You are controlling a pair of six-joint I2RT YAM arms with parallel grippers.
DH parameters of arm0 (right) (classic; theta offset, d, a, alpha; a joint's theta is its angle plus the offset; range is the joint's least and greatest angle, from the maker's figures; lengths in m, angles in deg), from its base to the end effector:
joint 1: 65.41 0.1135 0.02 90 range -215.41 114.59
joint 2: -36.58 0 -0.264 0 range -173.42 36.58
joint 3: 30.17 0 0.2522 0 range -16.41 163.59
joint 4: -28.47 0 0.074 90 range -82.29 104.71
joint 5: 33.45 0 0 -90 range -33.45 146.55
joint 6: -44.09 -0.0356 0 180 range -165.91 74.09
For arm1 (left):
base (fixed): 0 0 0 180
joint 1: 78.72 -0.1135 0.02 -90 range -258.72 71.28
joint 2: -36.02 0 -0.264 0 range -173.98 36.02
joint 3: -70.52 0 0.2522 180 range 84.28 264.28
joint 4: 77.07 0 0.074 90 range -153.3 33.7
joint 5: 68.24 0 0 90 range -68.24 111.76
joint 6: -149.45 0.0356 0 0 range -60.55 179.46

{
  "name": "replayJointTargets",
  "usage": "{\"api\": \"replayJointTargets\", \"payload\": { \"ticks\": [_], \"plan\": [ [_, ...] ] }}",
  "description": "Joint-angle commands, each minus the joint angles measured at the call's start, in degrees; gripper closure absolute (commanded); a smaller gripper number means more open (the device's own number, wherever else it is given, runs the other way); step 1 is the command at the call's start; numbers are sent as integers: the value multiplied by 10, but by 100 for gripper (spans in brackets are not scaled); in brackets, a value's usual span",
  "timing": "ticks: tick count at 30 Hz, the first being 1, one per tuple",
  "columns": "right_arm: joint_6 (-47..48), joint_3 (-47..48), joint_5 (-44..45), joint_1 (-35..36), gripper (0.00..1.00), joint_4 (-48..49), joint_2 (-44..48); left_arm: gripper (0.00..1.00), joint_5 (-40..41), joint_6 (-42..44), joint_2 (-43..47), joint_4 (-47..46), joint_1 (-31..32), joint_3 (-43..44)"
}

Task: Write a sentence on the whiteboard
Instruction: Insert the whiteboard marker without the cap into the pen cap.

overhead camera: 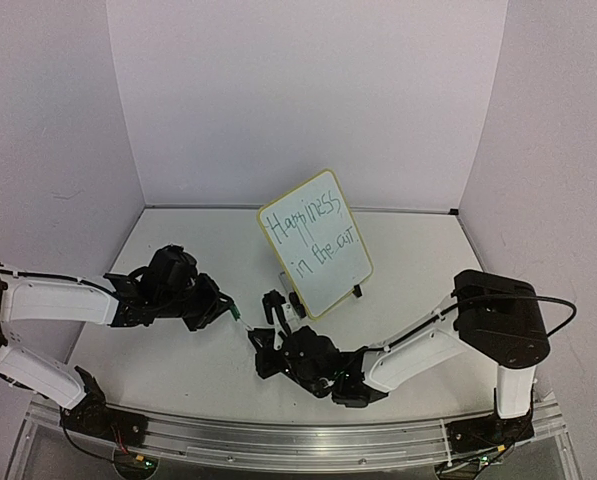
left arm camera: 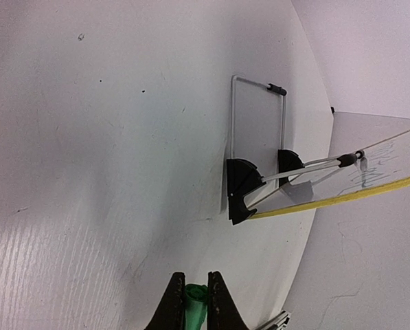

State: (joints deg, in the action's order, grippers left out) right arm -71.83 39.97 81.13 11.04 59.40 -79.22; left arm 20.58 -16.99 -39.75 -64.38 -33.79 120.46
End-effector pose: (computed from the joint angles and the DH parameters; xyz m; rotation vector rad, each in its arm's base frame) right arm 0.1114 0.3991 0.1438 -0.5132 1.8222 0.8667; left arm 0.1891 -0.1897 0.1913 -0.6700 2.4208 -1.0686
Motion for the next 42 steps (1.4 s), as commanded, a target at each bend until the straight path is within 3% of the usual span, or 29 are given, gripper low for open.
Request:
{"api": "replayJointTargets", "payload": {
  "ticks": [1, 20, 42],
  "plan": [
    [39, 28, 33, -2, 100, 58, -16, 100, -13, -7, 14, -17, 3, -10],
    [99, 79, 96, -2, 100, 91, -54, 100, -24, -30, 24, -35, 2, -17],
    [139, 127, 96, -21, 100, 103, -81, 100, -58, -20, 54, -39, 2, -26]
  ]
}}
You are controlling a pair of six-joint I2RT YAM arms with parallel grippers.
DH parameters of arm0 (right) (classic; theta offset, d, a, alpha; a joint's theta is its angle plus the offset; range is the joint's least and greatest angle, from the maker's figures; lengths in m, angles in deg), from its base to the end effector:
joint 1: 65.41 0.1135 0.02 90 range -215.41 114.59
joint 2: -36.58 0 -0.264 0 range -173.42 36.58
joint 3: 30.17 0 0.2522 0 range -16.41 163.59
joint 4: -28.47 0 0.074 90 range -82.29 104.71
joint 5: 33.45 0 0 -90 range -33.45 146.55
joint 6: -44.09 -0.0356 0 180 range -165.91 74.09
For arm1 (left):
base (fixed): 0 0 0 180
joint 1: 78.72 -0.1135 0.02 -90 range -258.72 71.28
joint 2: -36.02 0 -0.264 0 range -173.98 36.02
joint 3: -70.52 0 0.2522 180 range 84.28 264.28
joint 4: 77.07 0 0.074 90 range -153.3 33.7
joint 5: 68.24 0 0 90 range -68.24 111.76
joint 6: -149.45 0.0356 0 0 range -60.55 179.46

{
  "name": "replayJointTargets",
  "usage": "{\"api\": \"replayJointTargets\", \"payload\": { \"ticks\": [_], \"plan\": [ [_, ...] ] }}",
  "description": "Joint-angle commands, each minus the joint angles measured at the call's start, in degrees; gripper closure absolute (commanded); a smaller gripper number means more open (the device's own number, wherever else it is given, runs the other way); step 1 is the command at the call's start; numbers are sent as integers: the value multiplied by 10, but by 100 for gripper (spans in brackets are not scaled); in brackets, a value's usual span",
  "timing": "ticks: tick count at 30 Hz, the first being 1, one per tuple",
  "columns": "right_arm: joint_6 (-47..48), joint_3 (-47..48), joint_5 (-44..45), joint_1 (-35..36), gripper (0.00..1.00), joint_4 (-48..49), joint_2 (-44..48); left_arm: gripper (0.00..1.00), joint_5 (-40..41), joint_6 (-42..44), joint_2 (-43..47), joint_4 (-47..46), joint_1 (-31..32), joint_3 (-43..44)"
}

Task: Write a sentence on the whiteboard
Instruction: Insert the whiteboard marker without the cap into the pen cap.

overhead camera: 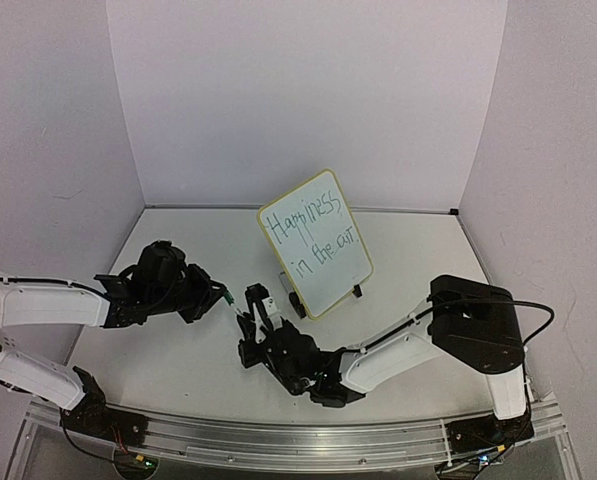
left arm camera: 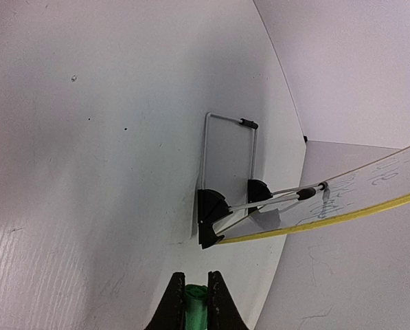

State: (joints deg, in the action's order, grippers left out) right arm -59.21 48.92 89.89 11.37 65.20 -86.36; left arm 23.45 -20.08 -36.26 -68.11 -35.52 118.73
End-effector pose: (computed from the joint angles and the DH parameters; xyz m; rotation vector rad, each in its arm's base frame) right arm 0.1216 0.4320 0.1475 -0.5015 1.6473 0.6877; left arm 0.1916 -0.1784 0.2024 -0.7682 2.2795 -1.1286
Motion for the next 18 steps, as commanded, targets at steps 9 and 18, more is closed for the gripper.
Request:
{"api": "replayJointTargets", "payload": {
  "ticks": [9, 18],
  "plan": [
    [24, 43, -1, -39, 100, 52, -12, 100, -132, 31, 11, -5, 20, 2],
    [24, 46, -23, -52, 100, 54, -11, 100, -154, 68, 6, -3, 20, 12]
  ]
}}
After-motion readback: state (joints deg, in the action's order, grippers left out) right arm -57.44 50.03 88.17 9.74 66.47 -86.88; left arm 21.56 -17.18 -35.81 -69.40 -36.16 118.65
